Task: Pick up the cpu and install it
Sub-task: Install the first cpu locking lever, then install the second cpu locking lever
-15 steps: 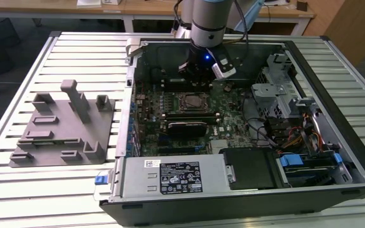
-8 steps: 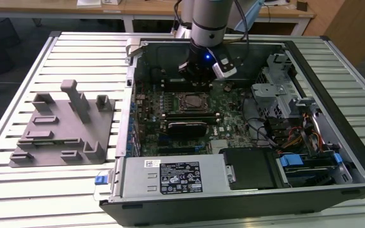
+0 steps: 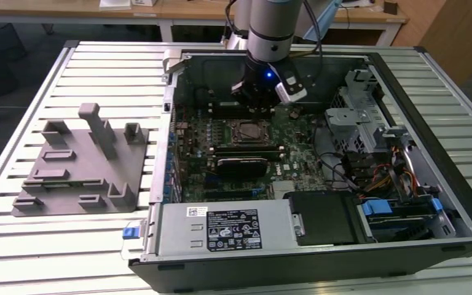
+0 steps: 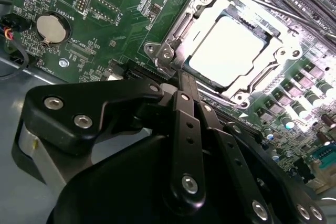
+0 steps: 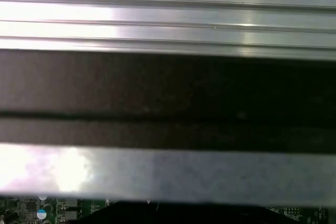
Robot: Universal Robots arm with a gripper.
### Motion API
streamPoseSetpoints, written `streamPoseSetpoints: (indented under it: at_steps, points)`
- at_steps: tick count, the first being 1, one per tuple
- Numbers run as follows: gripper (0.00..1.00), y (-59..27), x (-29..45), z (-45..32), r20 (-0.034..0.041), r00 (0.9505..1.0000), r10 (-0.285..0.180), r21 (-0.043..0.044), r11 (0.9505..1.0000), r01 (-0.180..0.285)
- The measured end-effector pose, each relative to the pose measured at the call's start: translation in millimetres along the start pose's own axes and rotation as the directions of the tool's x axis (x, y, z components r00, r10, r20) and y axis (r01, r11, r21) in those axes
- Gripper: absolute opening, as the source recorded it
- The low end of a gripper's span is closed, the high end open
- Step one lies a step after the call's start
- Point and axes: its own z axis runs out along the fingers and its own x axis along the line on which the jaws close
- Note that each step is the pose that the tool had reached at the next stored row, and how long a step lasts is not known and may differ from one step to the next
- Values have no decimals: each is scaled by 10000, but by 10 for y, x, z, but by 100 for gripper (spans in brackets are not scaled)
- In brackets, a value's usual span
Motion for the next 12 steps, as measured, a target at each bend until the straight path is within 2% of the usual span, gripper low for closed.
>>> streamPoseSetpoints:
  at_steps: [12]
  points:
    - [11, -41, -3, -2, 0, 10000, 0, -1, 10000, 0]
